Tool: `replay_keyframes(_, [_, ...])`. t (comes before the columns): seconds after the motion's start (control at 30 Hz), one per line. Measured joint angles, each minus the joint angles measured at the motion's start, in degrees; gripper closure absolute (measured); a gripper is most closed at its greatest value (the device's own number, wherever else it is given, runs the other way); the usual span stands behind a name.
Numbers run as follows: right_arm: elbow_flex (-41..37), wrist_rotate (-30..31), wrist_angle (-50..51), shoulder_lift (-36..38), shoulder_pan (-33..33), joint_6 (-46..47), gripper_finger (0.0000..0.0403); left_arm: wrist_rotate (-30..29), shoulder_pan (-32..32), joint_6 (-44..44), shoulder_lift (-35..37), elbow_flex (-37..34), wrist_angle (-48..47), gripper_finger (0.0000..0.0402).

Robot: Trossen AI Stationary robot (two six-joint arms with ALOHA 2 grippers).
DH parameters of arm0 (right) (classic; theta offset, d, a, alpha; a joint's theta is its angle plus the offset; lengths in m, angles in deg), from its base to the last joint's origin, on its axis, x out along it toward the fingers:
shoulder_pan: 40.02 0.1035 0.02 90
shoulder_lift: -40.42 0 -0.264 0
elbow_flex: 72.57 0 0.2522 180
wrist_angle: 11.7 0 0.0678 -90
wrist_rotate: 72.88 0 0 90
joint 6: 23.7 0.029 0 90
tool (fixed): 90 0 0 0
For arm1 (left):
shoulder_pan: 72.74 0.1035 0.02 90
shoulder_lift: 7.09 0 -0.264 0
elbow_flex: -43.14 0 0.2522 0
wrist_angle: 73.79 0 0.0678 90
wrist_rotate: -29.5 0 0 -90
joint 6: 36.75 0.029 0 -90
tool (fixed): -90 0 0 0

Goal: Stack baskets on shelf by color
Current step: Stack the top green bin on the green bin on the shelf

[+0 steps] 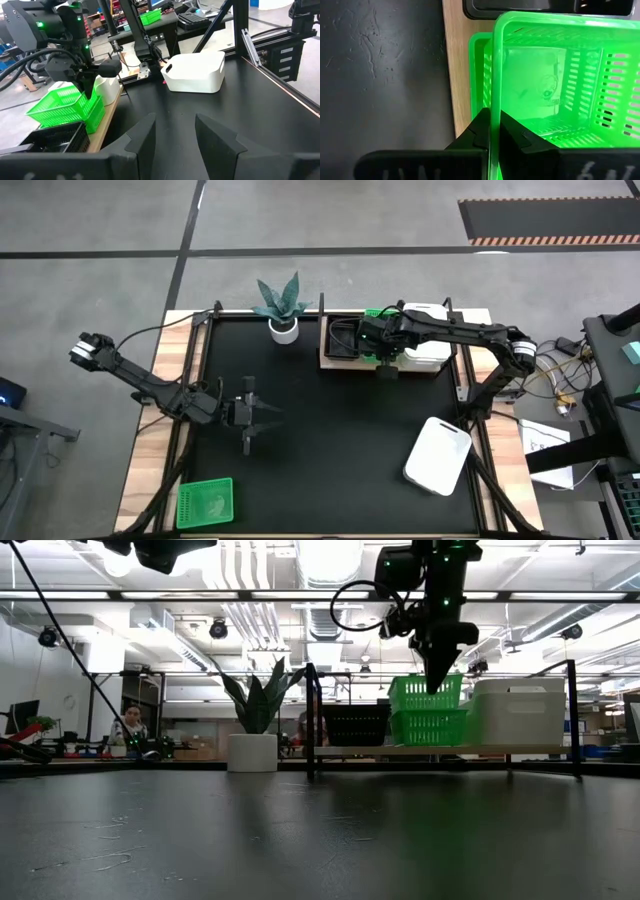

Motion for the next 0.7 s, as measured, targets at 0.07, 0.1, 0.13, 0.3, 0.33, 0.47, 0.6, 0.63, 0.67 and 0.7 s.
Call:
replay_keyframes(0.07, [0.0,0.0,0.0,0.0,0.0,0.0,0.0394,0.0,0.0,0.0,0.0,0.0,0.0,0.0279])
replay_keyframes(0.1, [0.0,0.0,0.0,0.0,0.0,0.0,0.0394,0.0,0.0,0.0,0.0,0.0,0.0,0.0279])
replay_keyframes(0.13, [0.0,0.0,0.0,0.0,0.0,-0.2,0.0394,0.0,0.0,0.0,0.0,0.0,0.0,0.0279])
replay_keyframes(0.3, [0.0,0.0,0.0,0.0,0.0,-0.4,0.0394,0.0,0.0,0.0,0.0,0.0,0.0,0.0279])
replay_keyframes(0.33, [0.0,0.0,0.0,0.0,0.0,-0.4,0.0394,0.0,0.0,0.0,0.0,0.0,0.0,0.0279])
replay_keyframes(0.47, [0.0,0.3,0.0,0.0,0.0,-0.4,0.0394,0.0,0.0,0.0,0.0,0.0,0.0,0.0279])
replay_keyframes(0.6, [0.0,0.5,0.0,0.0,0.0,-0.3,0.0394,0.0,0.0,0.0,-0.2,0.0,0.0,0.0279])
replay_keyframes(0.63, [0.0,0.5,0.0,0.0,0.0,-0.4,0.0394,0.0,0.0,0.0,-0.2,0.0,0.0,0.0279])
replay_keyframes(0.67, [0.0,0.5,0.0,0.0,0.0,-0.4,0.0394,0.0,0.0,0.0,-0.2,0.0,0.0,0.0279])
replay_keyframes(0.7, [0.0,0.5,0.0,0.0,0.0,-0.4,0.0394,0.0,0.0,0.0,-0.2,0.0,0.0,0.0279])
